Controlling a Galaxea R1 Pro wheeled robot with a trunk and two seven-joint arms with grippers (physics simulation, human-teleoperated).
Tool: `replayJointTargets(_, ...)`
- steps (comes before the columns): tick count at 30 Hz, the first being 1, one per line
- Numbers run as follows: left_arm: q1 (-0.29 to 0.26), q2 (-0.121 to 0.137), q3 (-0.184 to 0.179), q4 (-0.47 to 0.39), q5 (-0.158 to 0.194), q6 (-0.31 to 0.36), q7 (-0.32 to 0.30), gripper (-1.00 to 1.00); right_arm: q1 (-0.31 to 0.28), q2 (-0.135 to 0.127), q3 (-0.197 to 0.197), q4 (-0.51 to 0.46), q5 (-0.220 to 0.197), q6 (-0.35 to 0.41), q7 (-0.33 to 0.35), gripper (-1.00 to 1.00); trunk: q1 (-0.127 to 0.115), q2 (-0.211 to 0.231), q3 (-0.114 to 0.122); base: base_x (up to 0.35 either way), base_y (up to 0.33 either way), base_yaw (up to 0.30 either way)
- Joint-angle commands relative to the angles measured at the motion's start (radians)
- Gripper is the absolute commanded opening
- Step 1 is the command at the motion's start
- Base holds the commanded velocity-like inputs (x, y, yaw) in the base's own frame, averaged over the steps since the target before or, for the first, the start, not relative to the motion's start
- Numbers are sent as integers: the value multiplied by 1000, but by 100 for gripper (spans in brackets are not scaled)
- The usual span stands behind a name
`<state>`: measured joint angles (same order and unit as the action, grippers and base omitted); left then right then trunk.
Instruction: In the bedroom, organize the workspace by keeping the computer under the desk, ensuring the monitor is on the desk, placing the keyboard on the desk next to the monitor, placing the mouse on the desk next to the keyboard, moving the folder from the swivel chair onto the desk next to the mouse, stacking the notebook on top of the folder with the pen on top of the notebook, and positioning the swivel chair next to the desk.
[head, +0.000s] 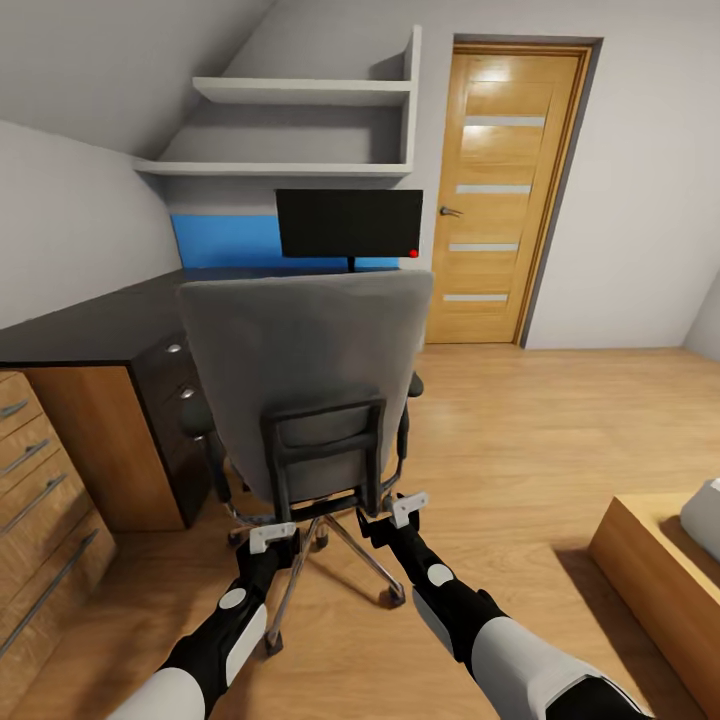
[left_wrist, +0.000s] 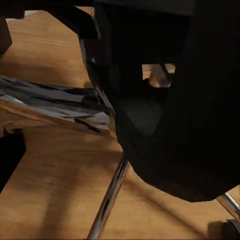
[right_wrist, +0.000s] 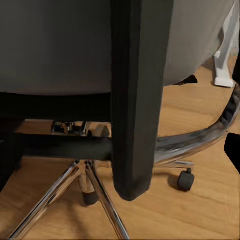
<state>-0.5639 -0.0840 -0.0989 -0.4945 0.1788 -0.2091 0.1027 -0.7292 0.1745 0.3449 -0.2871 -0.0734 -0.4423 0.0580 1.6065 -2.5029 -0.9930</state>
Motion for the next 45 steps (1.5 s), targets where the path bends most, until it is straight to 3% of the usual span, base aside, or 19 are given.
replayJointTargets(1, -1, 1, -7, 0, 10, -4, 9, 100, -1, 0, 2, 2, -8, -4, 5, 100, 0, 0, -1, 39, 232, 0)
replayJointTargets(10, -1, 1, -7, 1, 10, -5, 11, 100, -1, 0, 2, 2, -6, -4, 5, 100, 0, 0, -1, 73, 44, 0)
replayJointTargets(45, -1, 3, -7, 2, 11, -6, 9, 100, -1, 0, 2, 13, -6, -4, 5, 100, 0, 0, -1, 242, 0, 0)
